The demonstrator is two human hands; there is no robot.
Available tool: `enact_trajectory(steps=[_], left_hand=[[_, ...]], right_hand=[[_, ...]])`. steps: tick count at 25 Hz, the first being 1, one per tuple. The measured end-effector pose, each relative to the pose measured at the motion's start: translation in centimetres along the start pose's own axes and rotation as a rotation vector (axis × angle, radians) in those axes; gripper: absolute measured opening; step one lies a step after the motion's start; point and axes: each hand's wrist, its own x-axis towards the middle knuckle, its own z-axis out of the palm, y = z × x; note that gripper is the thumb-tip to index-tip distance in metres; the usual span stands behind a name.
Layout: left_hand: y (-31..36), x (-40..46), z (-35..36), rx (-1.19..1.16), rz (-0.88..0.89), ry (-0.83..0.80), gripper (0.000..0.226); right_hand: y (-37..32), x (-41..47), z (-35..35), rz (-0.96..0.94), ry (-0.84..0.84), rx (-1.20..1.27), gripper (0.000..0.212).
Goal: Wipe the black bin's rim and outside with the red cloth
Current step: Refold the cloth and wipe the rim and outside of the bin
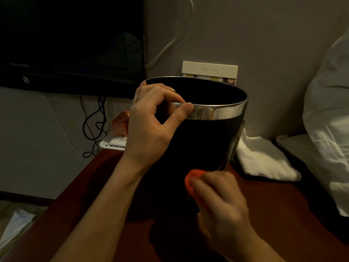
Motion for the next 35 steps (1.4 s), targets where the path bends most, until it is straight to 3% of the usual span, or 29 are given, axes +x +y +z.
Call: enact_trajectory(steps=[3,4,9,14,18,20,23,26,29,33,35], left_hand=[[0.1,0.0,0.0,-0.003,0.001,-0.017,0.012],[0.1,0.0,-0.1,-0.004,0.002,-0.016,0.012],[0.0,0.1,-0.1,0.000,-0.011,-0.006,0.013],[-0.2,0.0,-0.4,-0.040,-0.009,-0.019,0.013],[-0.1,0.1,-0.4,-0.028,-0.034,-0.026,0.015],[0.0,0.1,-0.4,-0.035,-0.054,-0.037,0.018],[0.5,0.1,-0.7,-0.016,-0.046,-0.037,0.017],[2.3,-0.3,1.2,0.224,0.057,-0.112,0.023],[3.2,-0.8,2.3,0.274,0.088,-0.140,0.036],[0.6,0.1,-0.3,0.022,-0.014,-0.037,0.019],[0.3,0.3,-0.7,0.030,-0.029,-0.021,0.017]], right_hand=[[-0.6,-2.6,1.4,-0.176,-0.350,0.010,0.019],[-0.4,-2.6,1.2,-0.176,-0.386,0.033,0.020],[1.1,0.3,-1.9,-0.001,-0.060,0.030,0.023],[0.6,-2.2,0.4,-0.159,-0.378,0.098,0.025],[2.1,0.9,-2.5,0.045,-0.012,0.024,0.021],[2.3,1.2,-2.9,0.105,0.081,0.003,0.021],[1.5,-1.5,-0.5,-0.018,-0.134,0.120,0.016],[1.5,-3.6,1.0,-0.086,-0.321,0.149,0.012],[1.2,-3.1,0.6,0.014,-0.234,0.179,0.014],[0.1,-0.8,-1.0,0.121,0.082,0.135,0.016],[-0.3,1.2,-2.5,0.151,0.202,0.049,0.020]])
